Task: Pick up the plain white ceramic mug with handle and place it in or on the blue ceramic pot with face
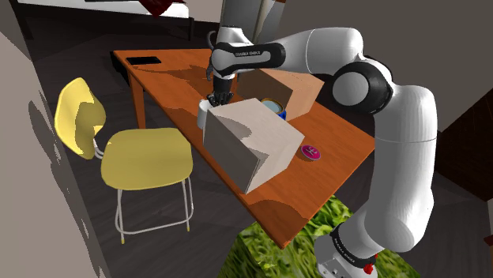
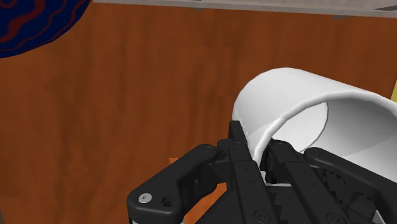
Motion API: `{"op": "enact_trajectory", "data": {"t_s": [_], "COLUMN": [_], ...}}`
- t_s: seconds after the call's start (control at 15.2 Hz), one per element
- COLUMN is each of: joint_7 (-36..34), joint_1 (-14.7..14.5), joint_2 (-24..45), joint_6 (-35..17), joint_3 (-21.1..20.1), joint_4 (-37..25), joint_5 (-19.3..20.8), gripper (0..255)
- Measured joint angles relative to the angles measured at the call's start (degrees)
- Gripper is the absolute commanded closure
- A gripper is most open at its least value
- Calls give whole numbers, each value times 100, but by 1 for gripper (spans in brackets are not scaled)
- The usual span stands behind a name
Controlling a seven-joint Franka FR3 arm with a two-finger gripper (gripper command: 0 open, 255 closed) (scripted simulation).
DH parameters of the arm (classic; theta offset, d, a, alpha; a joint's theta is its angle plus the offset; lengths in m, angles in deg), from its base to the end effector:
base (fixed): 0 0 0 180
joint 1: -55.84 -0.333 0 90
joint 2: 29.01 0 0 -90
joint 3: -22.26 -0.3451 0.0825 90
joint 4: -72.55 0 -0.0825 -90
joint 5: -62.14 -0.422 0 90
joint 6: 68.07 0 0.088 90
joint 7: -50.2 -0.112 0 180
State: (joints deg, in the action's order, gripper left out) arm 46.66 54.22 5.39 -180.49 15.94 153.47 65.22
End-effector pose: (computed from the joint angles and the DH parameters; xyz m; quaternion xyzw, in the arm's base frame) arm 0.7572 0.0859 0.3509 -0.9989 -0.0404 0.0240 0.0044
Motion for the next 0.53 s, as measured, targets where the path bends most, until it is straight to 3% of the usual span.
{"op": "enact_trajectory", "data": {"t_s": [0.53], "joint_7": [-3], "joint_1": [-4], "joint_2": [-18], "joint_6": [72], "joint_3": [-3], "joint_4": [-50], "joint_5": [-2], "gripper": [255]}}
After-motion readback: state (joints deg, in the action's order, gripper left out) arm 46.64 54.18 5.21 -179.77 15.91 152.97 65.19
